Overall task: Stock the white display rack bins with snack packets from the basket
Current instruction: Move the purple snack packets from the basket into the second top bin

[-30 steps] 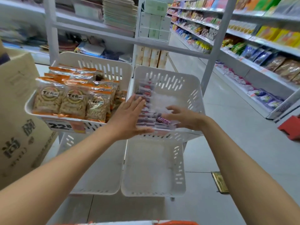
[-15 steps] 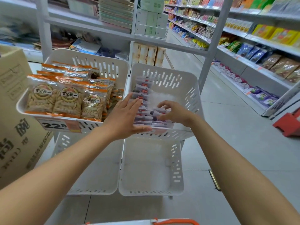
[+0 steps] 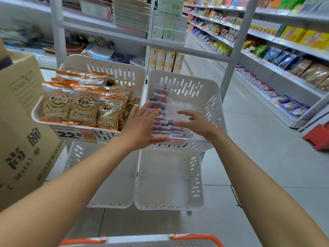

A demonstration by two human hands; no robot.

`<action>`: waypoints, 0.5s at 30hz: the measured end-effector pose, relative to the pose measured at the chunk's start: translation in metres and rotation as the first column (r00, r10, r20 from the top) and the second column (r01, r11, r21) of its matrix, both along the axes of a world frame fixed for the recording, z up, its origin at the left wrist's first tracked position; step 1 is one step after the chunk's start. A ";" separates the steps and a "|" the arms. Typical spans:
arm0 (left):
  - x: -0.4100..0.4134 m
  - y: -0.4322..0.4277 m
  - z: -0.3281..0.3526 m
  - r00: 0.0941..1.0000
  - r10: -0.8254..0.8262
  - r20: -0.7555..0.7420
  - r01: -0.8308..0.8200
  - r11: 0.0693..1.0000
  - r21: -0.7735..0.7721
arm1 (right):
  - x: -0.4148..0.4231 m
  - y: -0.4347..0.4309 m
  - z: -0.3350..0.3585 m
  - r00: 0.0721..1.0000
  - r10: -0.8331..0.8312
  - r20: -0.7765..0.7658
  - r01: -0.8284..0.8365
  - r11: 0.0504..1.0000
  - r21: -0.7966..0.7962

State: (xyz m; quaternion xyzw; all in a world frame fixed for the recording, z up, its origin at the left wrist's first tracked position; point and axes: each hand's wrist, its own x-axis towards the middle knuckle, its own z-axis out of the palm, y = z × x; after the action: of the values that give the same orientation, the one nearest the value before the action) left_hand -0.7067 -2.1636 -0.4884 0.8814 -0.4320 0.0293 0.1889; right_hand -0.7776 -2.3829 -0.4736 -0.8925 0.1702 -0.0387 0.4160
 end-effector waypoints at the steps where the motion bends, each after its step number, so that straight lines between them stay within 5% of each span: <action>1: -0.004 0.002 0.000 1.000 0.010 -0.001 -0.010 0.999 -0.044 | -0.008 0.008 0.005 0.995 -0.046 0.086 0.050 0.998 -0.050; 5: -0.046 0.030 -0.009 0.999 0.040 0.036 -0.027 0.951 -0.307 | -0.064 0.061 0.008 0.952 -0.059 0.299 0.089 0.992 -0.087; 7: -0.076 0.057 -0.027 0.998 0.050 0.043 -0.034 0.948 -0.317 | -0.101 0.095 -0.001 0.951 -0.006 0.308 0.028 0.998 -0.064; 11: -0.129 0.127 -0.084 0.970 0.095 -0.222 -0.129 0.981 -0.143 | -0.161 0.153 -0.061 0.993 0.115 0.041 -0.112 0.992 -0.059; 15: -0.169 0.211 -0.134 0.883 0.202 -0.424 -0.264 0.960 -0.091 | -0.203 0.201 -0.148 0.927 0.253 -0.276 -0.254 0.967 0.033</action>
State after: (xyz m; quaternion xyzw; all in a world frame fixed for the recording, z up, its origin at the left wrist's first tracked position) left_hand -0.8755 -1.9527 -0.6228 0.8971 -0.2700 -0.1025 0.3344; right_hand -0.9807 -2.1819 -0.6216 -0.9042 0.1100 0.1408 0.3879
